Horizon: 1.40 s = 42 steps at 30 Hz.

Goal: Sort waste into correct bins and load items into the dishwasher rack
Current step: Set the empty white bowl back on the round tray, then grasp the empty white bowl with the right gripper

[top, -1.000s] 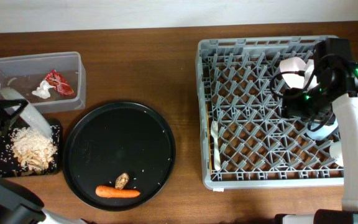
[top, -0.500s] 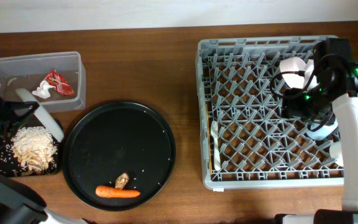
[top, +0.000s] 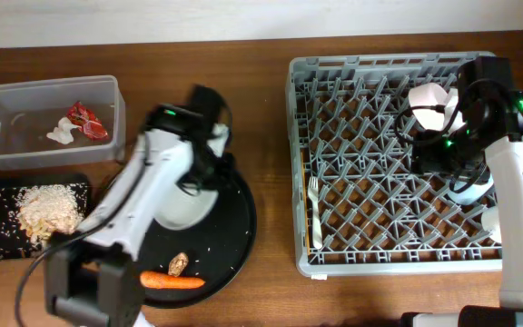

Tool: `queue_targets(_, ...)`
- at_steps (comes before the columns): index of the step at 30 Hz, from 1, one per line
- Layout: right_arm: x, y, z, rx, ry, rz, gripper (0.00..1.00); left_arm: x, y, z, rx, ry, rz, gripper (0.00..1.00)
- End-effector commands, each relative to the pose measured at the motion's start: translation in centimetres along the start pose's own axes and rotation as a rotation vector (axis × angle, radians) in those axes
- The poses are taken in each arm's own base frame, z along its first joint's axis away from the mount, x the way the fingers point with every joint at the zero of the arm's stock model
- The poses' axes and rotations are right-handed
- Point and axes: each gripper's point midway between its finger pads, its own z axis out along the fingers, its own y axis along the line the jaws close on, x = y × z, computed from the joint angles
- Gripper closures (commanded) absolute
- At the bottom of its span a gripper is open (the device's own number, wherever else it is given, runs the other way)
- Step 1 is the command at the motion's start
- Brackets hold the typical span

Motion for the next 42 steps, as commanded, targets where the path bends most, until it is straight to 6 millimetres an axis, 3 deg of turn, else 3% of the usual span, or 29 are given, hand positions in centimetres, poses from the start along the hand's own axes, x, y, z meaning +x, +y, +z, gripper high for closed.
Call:
queue_targets(1, 0.1, -0.4, 0.0, 0.013, 0.008, 0.003, 0.28, 1.1, -0.4, 2.5, -0.074, 0.04, -0.068, 1.0)
queue_targets(2, 0.1, -0.4, 0.0, 0.013, 0.007, 0.003, 0.27, 1.2, -0.8, 2.6, -0.077, 0.044, -0.054, 0.94)
queue_targets(3, 0.1, -0.3, 0.0, 0.009, 0.007, 0.003, 0.27, 1.2, -0.9, 2.5, -0.074, 0.043, -0.053, 0.72)
queue_targets(5, 0.2, 0.2, 0.0, -0.025, 0.01, 0.001, 0.23, 1.2, -0.5, 1.8, -0.079, 0.052, -0.061, 0.52)
queue_targets(9, -0.3, 4.0, -0.7, -0.164, -0.021, -0.072, 0.22, -0.1, 2.7, -3.4, -0.068, -0.001, -0.092, 0.46)
queue_targets(11, -0.7, 9.2, -2.2, -0.262, -0.089, -0.207, 0.22, -0.6, 6.3, -7.2, -0.06, -0.084, -0.21, 0.45)
queue_targets(13, -0.4, 15.4, -3.3, -0.34, -0.172, -0.374, 0.22, 0.2, 11.8, -10.5, -0.066, -0.174, -0.391, 0.34)
queue_targets(16, 2.3, 24.8, -3.0, -0.437, -0.212, -0.607, 0.22, 3.4, 18.9, -12.3, -0.085, -0.185, -0.644, 0.32)
queue_targets(18, 4.5, 29.7, -0.3, -0.442, -0.162, -0.658, 0.21, 5.4, 21.7, -12.7, -0.089, -0.17, -0.759, 0.32)
queue_targets(20, 6.4, 33.2, 3.5, -0.429, -0.092, -0.694, 0.22, 6.1, 23.2, -12.9, -0.091, -0.178, -0.82, 0.32)
queue_targets(21, 7.5, 34.8, 6.7, -0.4, -0.03, -0.673, 0.22, 6.2, 23.6, -13.0, -0.094, -0.183, -0.832, 0.32)
queue_targets(25, 8.6, 35.6, 15.0, -0.271, 0.1, -0.568, 0.26, 6.3, 23.9, -13.0, -0.095, -0.188, -0.841, 0.32)
queue_targets(28, 9.3, 35.3, 18.0, -0.231, 0.16, -0.544, 0.27, 6.3, 23.9, -13.0, -0.095, -0.188, -0.842, 0.32)
queue_targets(30, 10.4, 35.4, 20.3, -0.222, 0.226, -0.505, 0.36, 6.3, 23.9, -13.0, -0.095, -0.188, -0.841, 0.31)
queue_targets(33, 10.5, 35.8, 20.8, -0.236, 0.232, -0.505, 0.64, 6.3, 23.9, -13.0, -0.095, -0.188, -0.841, 0.32)
queue_targets(37, 10.6, 35.7, 21.0, -0.227, 0.24, -0.456, 0.69, 6.3, 23.9, -13.0, -0.095, -0.187, -0.841, 0.32)
queue_targets(42, 10.6, 35.5, 21.3, -0.212, 0.247, -0.349, 0.95, 6.4, 23.8, -13.0, -0.094, -0.185, -0.842, 0.31)
